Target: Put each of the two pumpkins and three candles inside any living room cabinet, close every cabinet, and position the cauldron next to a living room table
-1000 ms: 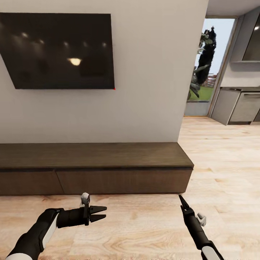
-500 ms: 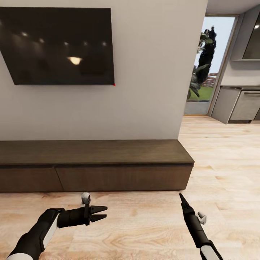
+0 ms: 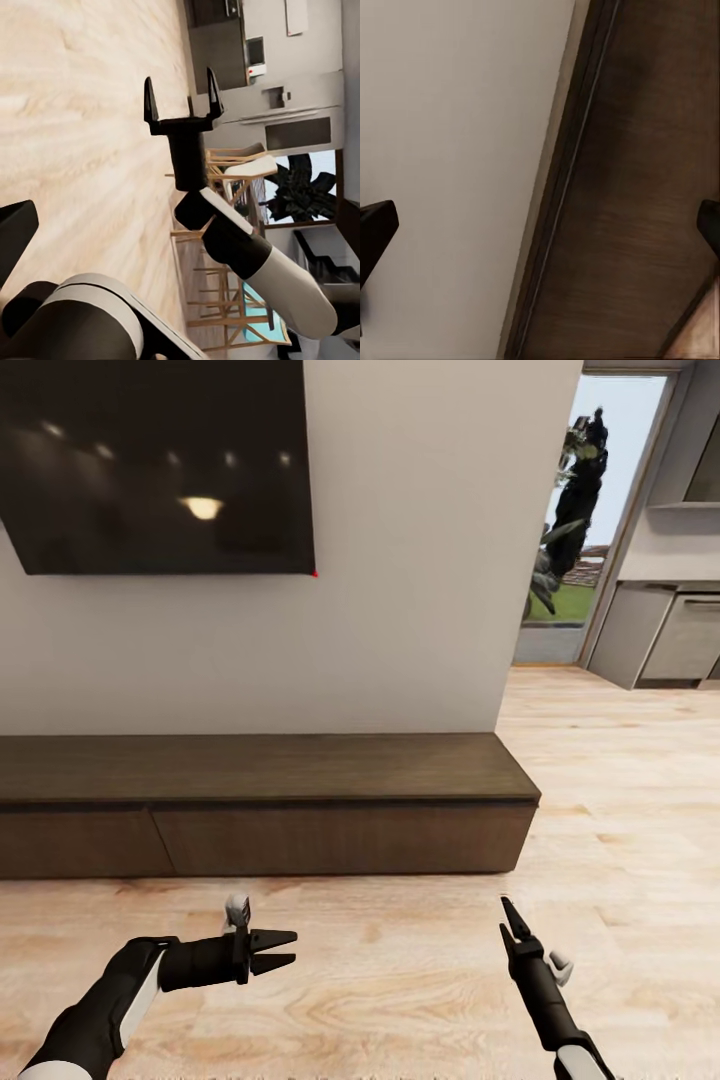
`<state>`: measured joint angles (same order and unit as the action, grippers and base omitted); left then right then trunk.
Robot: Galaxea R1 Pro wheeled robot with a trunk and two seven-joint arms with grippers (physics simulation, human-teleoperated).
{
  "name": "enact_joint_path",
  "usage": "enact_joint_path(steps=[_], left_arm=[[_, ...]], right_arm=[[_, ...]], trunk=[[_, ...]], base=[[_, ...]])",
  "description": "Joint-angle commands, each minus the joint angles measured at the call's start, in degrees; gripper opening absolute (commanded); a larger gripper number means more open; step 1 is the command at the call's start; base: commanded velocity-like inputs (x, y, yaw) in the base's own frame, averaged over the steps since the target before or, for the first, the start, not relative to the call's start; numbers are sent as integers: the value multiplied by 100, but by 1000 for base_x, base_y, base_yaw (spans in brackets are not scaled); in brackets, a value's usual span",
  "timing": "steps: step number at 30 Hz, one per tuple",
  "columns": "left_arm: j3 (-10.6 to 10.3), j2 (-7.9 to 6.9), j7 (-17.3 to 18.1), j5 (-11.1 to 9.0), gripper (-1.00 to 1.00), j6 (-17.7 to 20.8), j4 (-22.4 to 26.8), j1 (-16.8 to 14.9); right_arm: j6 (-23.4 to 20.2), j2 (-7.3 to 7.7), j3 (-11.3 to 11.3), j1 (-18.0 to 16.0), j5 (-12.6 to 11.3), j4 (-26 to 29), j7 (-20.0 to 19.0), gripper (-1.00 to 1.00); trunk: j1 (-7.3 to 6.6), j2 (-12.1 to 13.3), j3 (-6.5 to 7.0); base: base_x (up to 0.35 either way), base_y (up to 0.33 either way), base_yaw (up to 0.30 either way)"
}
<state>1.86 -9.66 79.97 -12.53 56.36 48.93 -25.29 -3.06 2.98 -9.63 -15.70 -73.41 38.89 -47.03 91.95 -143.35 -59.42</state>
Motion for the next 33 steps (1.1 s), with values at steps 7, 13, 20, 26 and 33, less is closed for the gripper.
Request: enact_joint_path(steps=[7,13,20,26,33], left_arm=[[-1,-1,10,-13,100,59,2,-2],[-1,1,10,-12,100,59,3,-2],[-1,-1,10,-9,100,59,3,-2],[3,-1,10,-10,100,59,3,-2],[9,-8,10,-5,100,59,6,-2]], right_arm=[[-44,1,-3,-3,-117,-150,-32,100],[-37,1,-3,-3,-178,-179,-34,100],[-10,1,-3,-3,-182,-235,-34,100],[26,1,-3,-3,-182,-248,-34,100],[42,1,-3,-3,-184,-250,-40,100]], trunk=[[16,-12,-161],[32,-20,-294],[50,-29,-449],[60,-35,-537],[60,-35,-537]], base=[[0,0,0],[0,0,0],[0,0,0],[0,0,0],[0,0,0]])
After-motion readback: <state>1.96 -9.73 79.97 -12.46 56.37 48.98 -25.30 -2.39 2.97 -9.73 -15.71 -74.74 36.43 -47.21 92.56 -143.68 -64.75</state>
